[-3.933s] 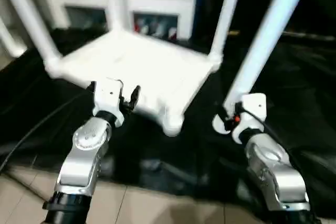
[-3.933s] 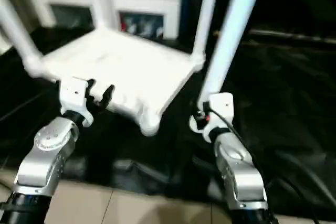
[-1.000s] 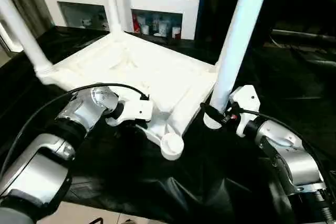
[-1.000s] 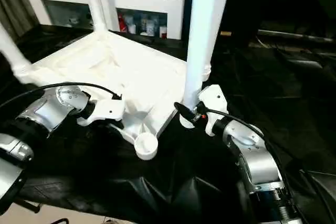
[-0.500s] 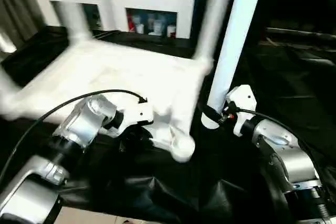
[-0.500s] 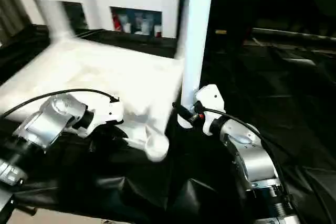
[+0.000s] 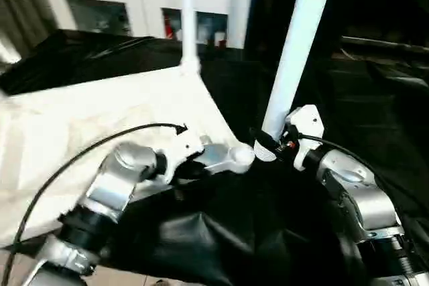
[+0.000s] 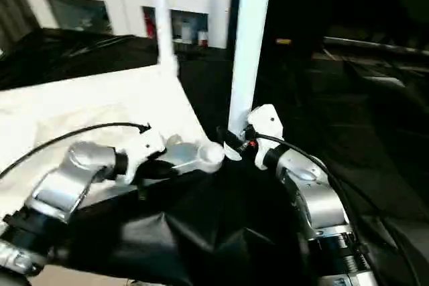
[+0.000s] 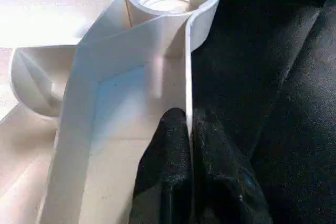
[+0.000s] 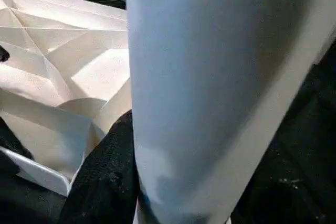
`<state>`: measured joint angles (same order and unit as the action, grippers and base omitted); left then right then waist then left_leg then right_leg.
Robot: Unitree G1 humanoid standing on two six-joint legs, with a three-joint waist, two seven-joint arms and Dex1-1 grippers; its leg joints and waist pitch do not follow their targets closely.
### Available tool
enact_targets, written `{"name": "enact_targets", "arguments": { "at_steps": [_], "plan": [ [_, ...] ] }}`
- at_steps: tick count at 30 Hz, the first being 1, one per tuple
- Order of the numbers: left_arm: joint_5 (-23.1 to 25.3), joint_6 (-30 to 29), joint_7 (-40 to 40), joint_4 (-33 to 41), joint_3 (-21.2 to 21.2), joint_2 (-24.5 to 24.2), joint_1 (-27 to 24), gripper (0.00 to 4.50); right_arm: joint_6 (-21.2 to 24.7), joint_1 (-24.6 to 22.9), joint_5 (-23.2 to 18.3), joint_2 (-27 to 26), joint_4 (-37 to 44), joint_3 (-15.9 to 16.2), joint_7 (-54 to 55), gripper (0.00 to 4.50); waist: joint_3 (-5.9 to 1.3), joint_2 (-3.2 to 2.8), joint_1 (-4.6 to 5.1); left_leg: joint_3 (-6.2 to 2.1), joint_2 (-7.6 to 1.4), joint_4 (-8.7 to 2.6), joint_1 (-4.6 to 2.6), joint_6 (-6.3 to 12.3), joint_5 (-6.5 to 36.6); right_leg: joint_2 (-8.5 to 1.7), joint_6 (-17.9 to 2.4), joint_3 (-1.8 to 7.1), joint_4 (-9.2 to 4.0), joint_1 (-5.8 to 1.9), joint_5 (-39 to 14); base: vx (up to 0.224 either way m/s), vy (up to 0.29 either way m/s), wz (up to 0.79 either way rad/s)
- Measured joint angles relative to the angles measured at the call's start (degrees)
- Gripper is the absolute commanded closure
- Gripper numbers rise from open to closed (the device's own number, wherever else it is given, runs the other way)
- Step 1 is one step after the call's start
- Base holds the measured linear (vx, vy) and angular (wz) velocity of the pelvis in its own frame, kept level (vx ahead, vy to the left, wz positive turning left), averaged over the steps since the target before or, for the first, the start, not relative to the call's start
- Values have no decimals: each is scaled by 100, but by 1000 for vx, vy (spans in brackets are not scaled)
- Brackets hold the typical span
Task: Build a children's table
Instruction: Rotate table base, then insert table leg to table base
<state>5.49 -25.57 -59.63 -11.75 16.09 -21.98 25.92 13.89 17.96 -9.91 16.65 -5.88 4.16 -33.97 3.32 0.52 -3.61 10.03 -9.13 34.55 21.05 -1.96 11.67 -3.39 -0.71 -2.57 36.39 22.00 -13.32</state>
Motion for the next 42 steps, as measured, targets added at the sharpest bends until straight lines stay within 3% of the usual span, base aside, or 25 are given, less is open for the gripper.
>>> {"name": "enact_targets", "arguments": {
  "at_steps": [7,12,20,34,42],
  "plan": [
    [-20,443,87,-138,-9,-50,-67,450,614,80,-600,-393,38,-128,-101,260,-2,-5,2,0,-3,0,-9,-8,-7,0,-1,0,16,-2,2,0,0,0],
    [-6,678,194,-257,-8,-10,-68,450,830,536,-723,-485,-39,-119,-181,260,-2,-5,13,1,-3,-1,-12,-16,-13,0,-7,1,20,-2,11,0,0,0],
    [-17,979,263,-357,-44,41,-101,450,858,950,-479,-459,-845,206,-309,260,-1,-2,-1,4,-3,-1,-10,-27,-15,-3,-7,2,25,-2,11,0,0,0],
    [-134,1268,248,-393,-167,-70,-243,450,776,1365,-400,-488,-1502,292,-542,261,-9,26,37,6,-5,-2,-11,-37,-12,-2,-6,3,30,-4,11,0,0,0],
    [-238,959,37,-508,-90,-164,-55,450,798,1784,-418,-524,-2205,295,-849,261,-56,126,55,7,-11,-5,-20,-44,-12,1,-7,-1,25,-3,11,0,0,0]
  ]
}}
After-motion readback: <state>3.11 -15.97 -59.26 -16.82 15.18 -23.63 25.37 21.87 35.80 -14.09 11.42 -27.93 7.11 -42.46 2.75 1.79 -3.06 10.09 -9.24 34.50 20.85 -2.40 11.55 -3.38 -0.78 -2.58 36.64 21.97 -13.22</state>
